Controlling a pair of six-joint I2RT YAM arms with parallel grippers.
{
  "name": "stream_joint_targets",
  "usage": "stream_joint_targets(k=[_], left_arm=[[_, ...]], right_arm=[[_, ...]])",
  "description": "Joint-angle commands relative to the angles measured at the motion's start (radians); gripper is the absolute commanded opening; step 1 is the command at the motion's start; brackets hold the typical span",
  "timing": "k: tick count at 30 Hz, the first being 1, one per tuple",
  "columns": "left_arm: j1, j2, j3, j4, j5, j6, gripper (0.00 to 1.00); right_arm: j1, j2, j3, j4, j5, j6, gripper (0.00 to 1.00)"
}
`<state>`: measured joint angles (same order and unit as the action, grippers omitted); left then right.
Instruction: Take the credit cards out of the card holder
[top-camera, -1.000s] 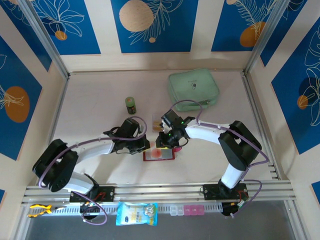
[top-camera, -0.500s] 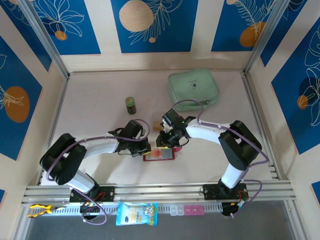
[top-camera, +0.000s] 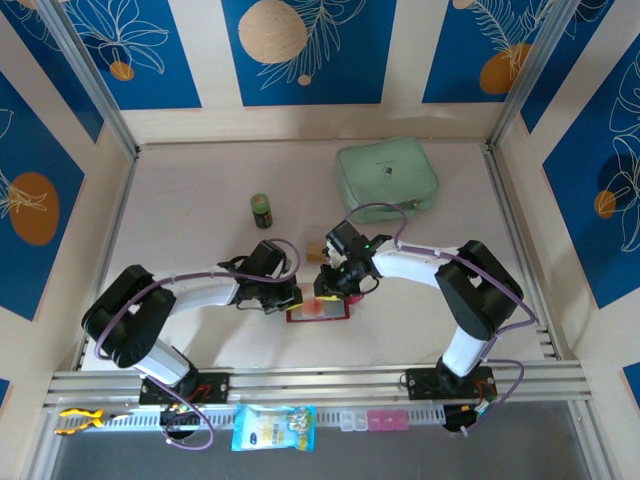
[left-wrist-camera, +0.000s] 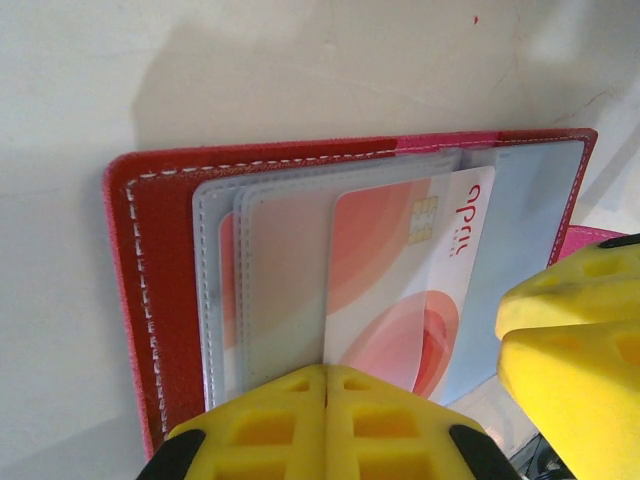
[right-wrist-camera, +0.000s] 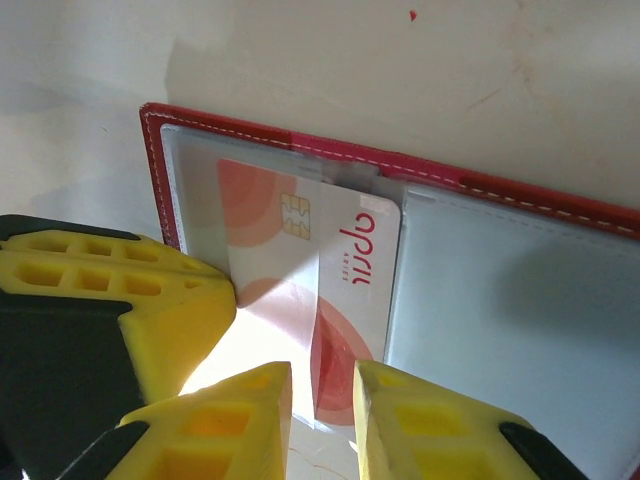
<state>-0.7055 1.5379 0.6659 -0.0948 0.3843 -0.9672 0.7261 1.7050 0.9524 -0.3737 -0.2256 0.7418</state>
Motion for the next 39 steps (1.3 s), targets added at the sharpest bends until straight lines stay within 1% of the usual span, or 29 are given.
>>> stream_joint_targets(k=[1, 10, 22, 27, 39], left_arm=[[-0.006, -0.007, -0.003, -0.037, -0.011, 0.005, 0.0], [-0.005, -0.031, 0.018, -0.093, -0.043, 0.031, 0.0], [-0.006, -0.049, 0.02, -0.09, -0.046, 0.029, 0.02], [-0.005, -0.03, 0.016, -0.085, -0.036, 0.025, 0.0], [-0.007, -0.002, 0.022, -0.106, -0.047, 0.039, 0.0]], right_arm=[[-0.005, 0.018, -0.018, 0.007, -0.034, 0.014, 0.24], [-0.005, 0.042, -0.033, 0.027, -0.045, 0.024, 0.26], [-0.005, 0.052, -0.044, 0.051, -0.059, 0.031, 0.26], [-0.005, 0.049, -0.04, 0.051, -0.06, 0.031, 0.26], [-0.008, 0.051, -0.047, 0.082, -0.092, 0.038, 0.26]])
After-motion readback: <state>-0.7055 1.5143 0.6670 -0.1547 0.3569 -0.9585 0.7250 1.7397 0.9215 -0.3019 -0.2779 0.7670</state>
